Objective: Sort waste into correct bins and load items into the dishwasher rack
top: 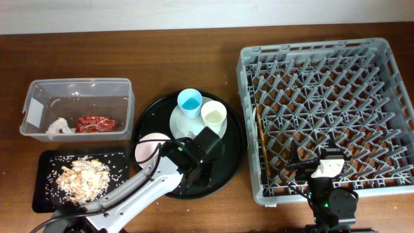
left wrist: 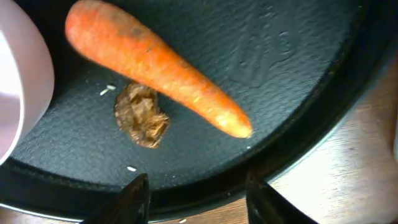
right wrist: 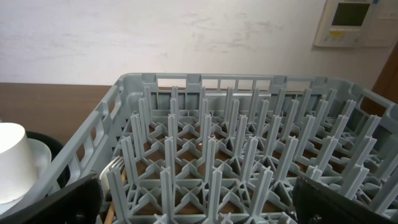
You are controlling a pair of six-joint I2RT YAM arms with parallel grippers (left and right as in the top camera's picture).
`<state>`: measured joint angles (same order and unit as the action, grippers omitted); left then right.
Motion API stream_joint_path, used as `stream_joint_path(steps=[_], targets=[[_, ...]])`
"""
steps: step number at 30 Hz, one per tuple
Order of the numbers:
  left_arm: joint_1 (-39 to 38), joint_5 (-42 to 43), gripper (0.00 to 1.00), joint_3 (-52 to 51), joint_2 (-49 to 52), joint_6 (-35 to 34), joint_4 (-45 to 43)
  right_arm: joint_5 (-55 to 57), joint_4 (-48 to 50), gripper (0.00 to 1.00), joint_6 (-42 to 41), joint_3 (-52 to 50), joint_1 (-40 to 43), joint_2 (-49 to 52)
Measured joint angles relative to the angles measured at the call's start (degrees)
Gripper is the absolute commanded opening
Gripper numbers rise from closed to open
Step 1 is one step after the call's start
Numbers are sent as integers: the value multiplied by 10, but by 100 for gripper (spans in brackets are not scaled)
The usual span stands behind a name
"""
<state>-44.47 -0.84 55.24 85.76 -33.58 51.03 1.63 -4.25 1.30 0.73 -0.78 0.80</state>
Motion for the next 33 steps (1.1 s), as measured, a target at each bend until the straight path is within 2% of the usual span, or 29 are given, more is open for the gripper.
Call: stream_joint_path(steps=[6,10,15,16,19,21,27,30,33], targets=[[0,-60,45,-15,38,-25,-12,0,0,99,0,0,0,0],[0,-78,45,-15,103,-27,-39,0,0,99,0,0,0,0],[0,-111,45,-16,109,-27,-42,0,0,99,0,0,0,0],[0,-115,41,-16,109,-27,-46,0,0,99,0,0,0,0],[0,-118,19,-16,109,-29,-55,0,0,99,0,0,0,0],[0,-123,11,-16,109,-30,-53,0,0,99,0,0,0,0],[0,-123,10,-13,109,-31,-40,0,0,99,0,0,0,0],[0,-121,10,3,107,-31,14,0,0,99,0,0,0,0],[0,-105,11,18,44,-31,36,0,0,99,0,0,0,0]])
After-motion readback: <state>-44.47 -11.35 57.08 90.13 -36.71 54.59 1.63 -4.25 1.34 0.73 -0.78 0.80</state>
